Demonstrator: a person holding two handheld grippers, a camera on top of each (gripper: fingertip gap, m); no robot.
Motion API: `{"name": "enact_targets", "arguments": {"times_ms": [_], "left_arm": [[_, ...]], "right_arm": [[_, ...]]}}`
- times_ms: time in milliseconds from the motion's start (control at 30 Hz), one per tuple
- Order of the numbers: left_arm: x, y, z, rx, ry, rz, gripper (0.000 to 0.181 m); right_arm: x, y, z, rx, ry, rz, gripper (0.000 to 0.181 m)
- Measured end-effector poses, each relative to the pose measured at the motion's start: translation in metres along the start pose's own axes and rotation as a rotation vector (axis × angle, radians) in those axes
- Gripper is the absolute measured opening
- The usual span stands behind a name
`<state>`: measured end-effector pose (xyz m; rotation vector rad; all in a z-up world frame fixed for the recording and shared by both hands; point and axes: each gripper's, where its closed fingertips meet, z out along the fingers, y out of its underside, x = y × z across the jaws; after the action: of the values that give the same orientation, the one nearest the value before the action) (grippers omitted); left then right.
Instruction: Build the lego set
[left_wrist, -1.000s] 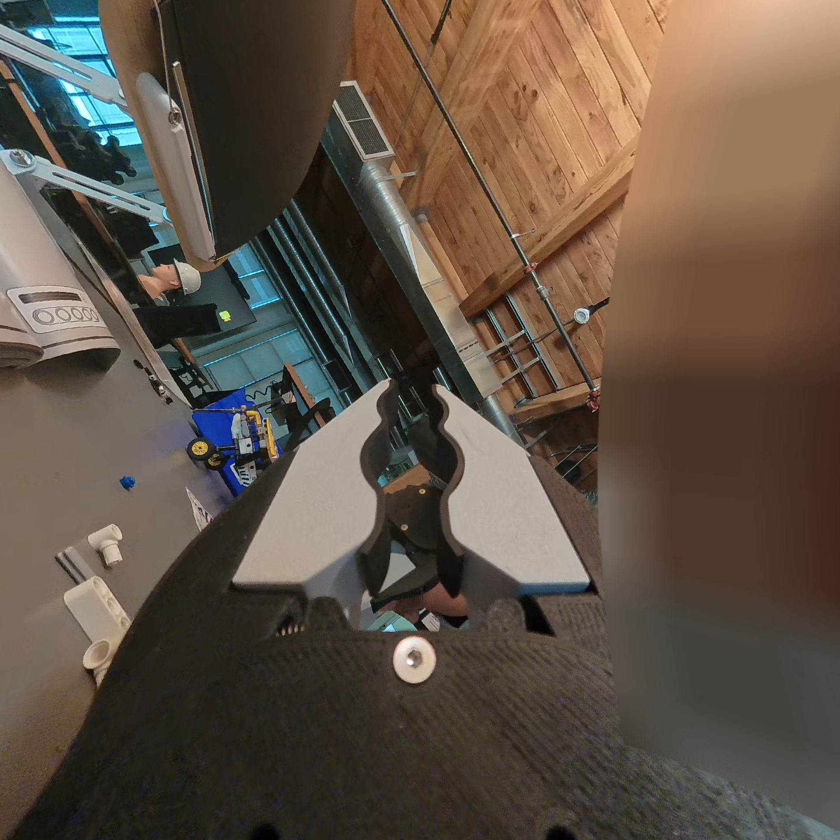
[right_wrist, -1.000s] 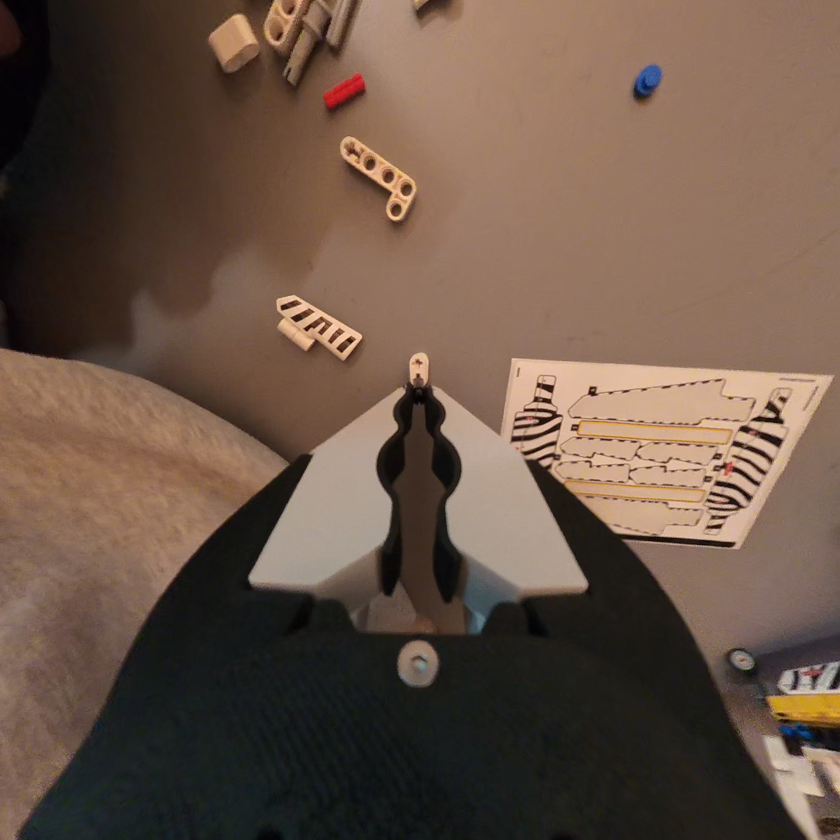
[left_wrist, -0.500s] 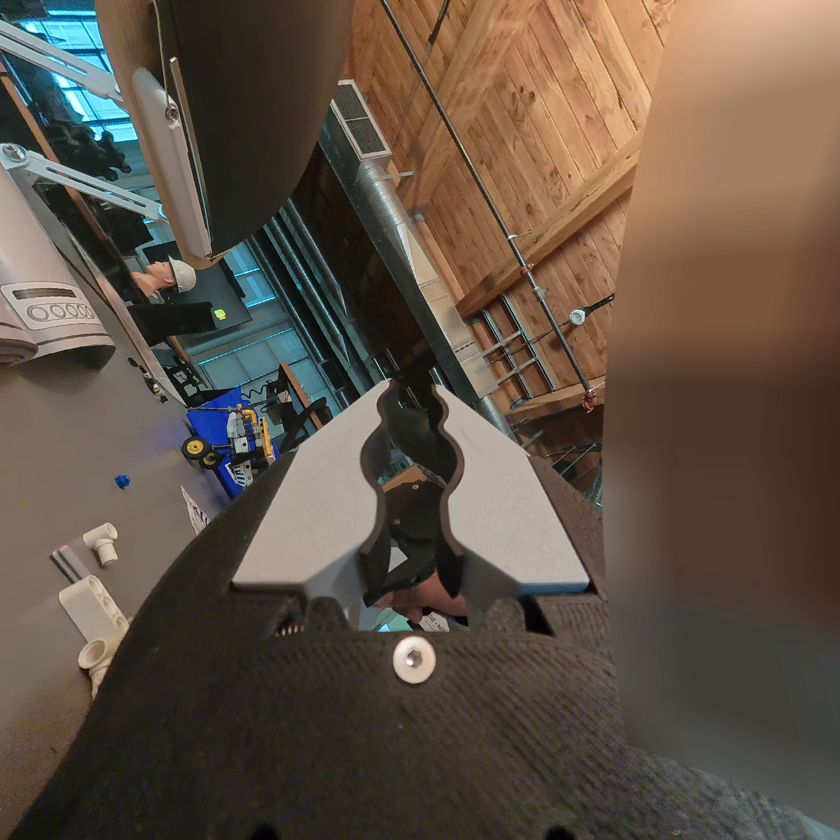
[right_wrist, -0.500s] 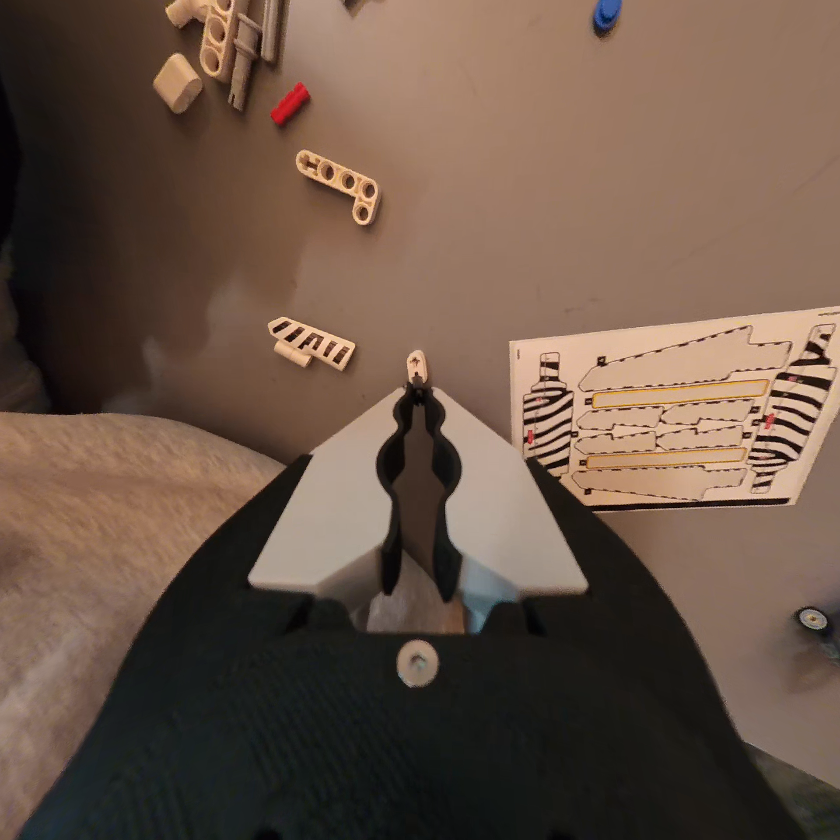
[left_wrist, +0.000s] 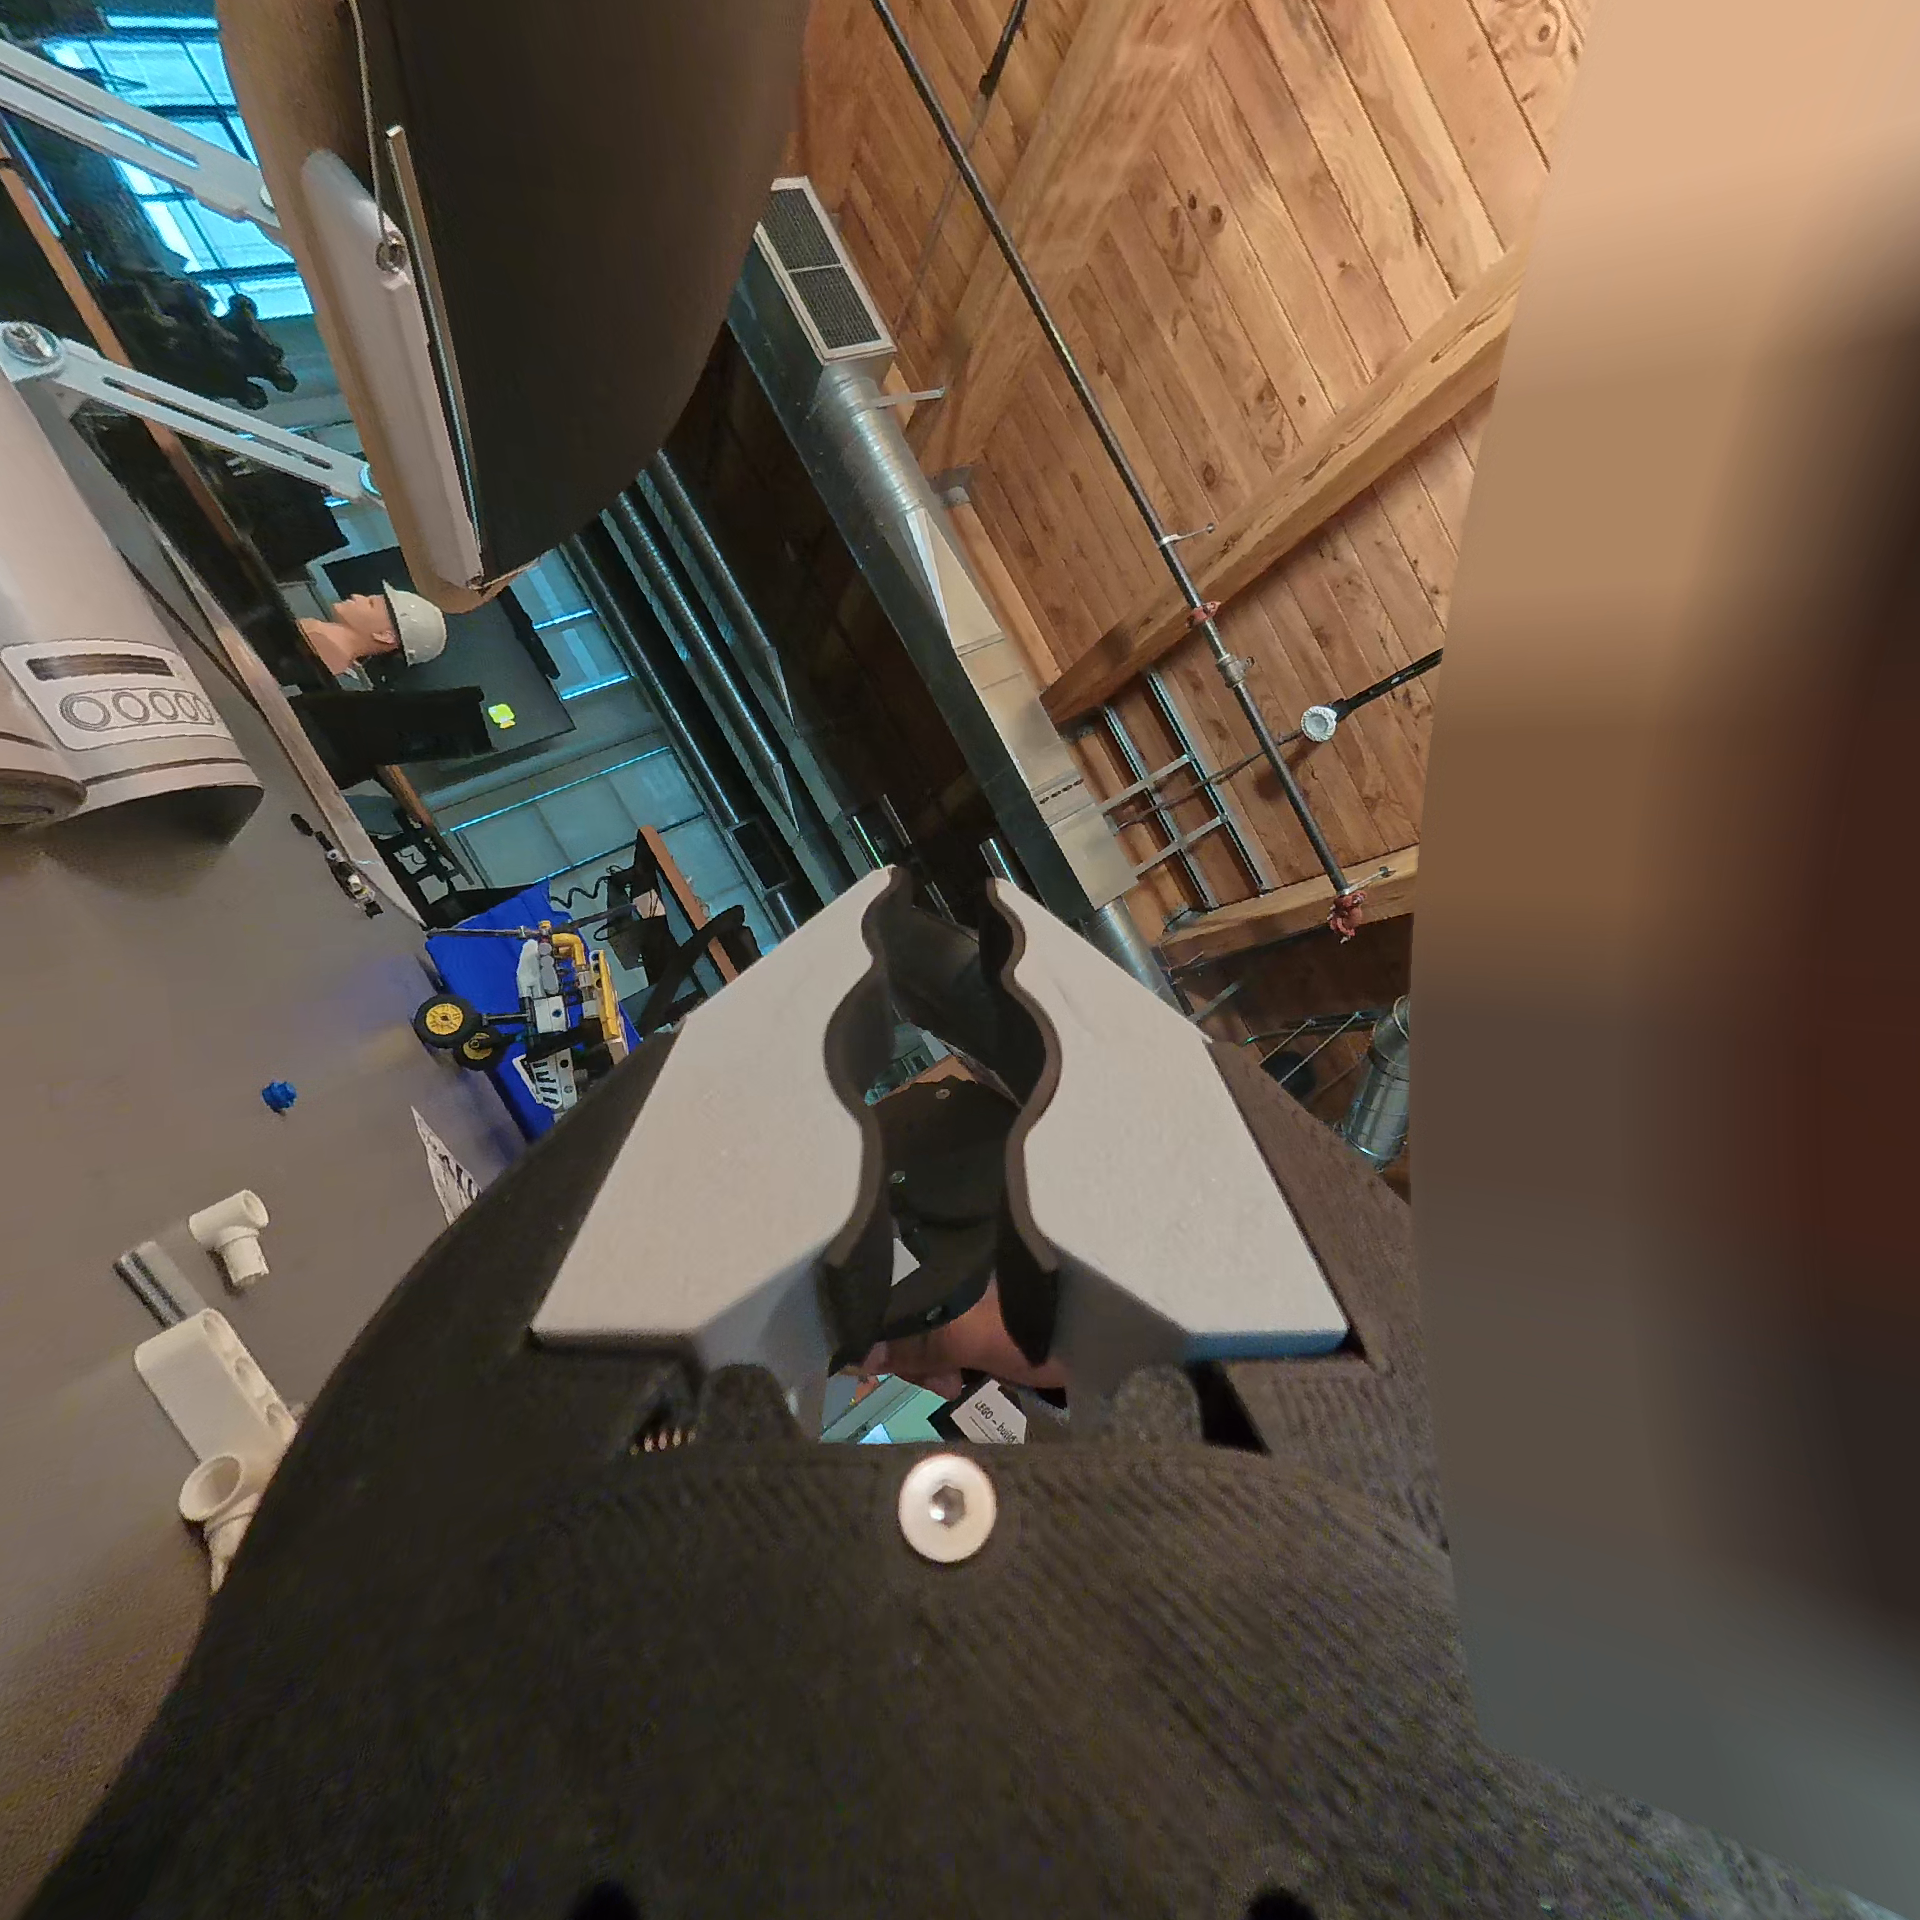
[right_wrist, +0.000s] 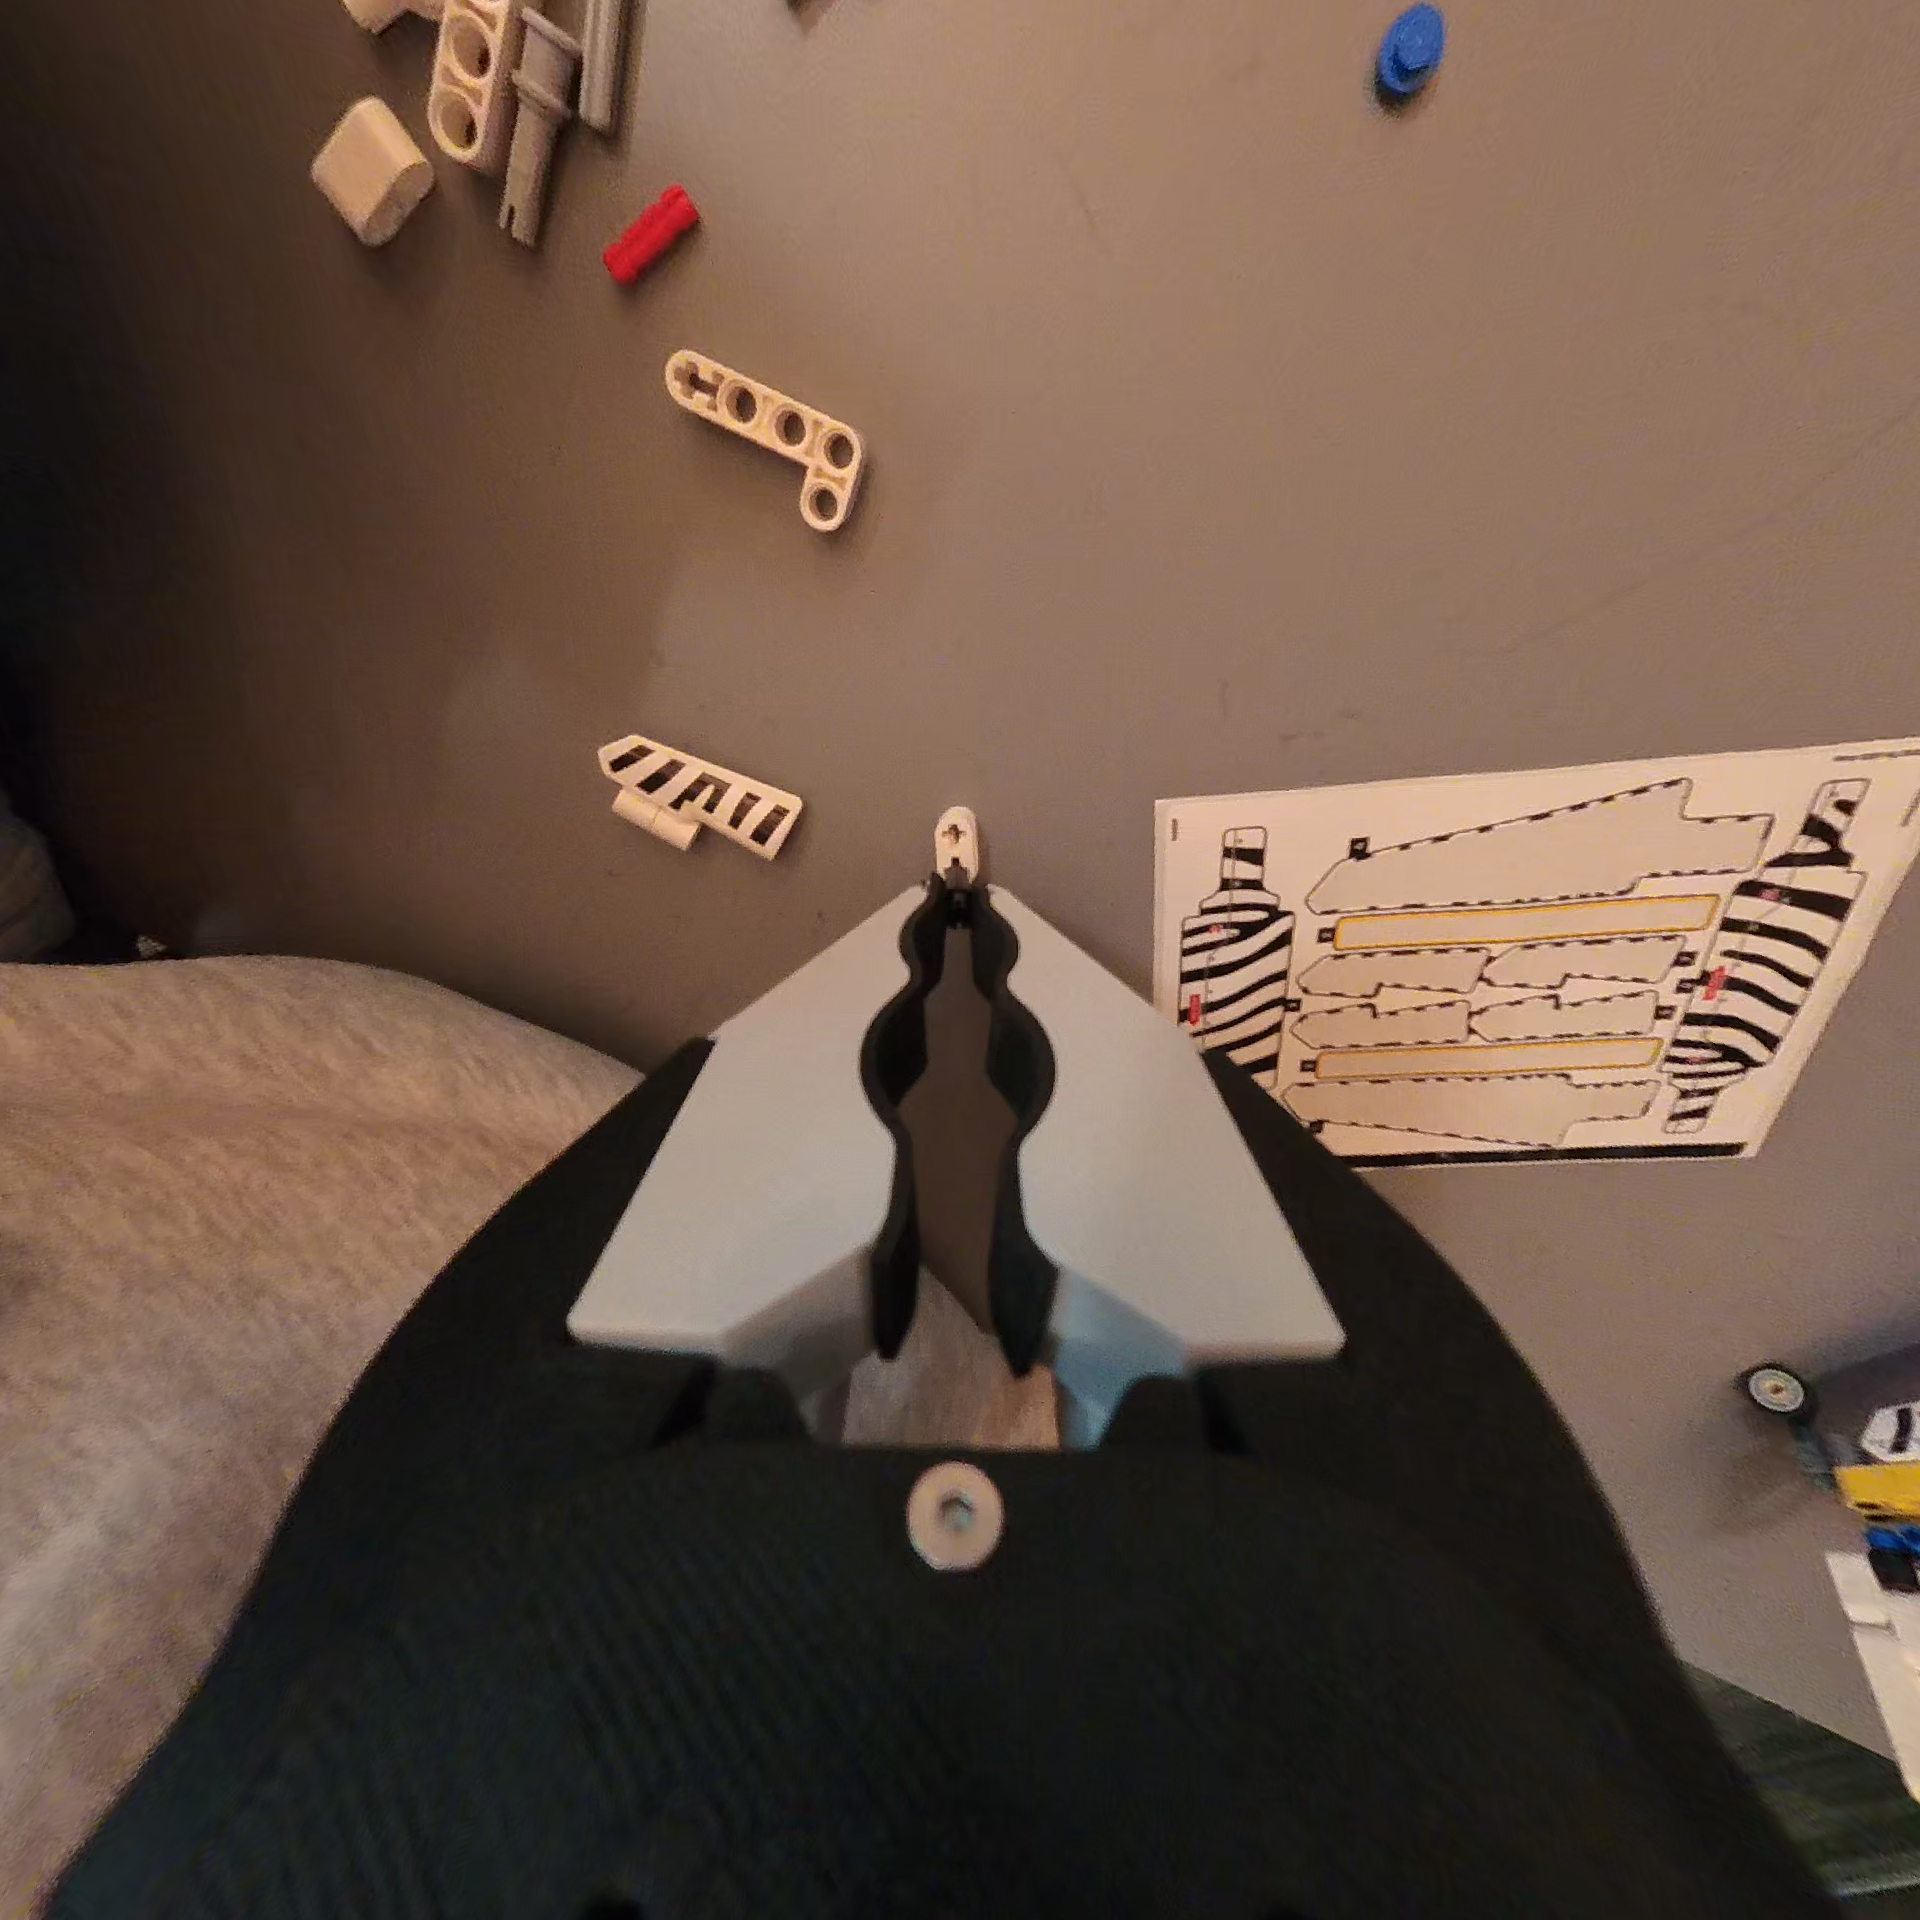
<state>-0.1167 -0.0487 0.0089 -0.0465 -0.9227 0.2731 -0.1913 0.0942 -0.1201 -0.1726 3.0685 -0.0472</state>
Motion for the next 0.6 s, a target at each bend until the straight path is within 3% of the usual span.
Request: {"name": "enact_targets", "arguments": {"times_ms": [600], "left_arm": [[-0.0004,0.0009,0.0004,-0.004,-0.001,-0.002,0.012]], "right_arm": [[0.0007,0.0007,0.0021,-0.005,-0.039,-0.014,0.003]]}}
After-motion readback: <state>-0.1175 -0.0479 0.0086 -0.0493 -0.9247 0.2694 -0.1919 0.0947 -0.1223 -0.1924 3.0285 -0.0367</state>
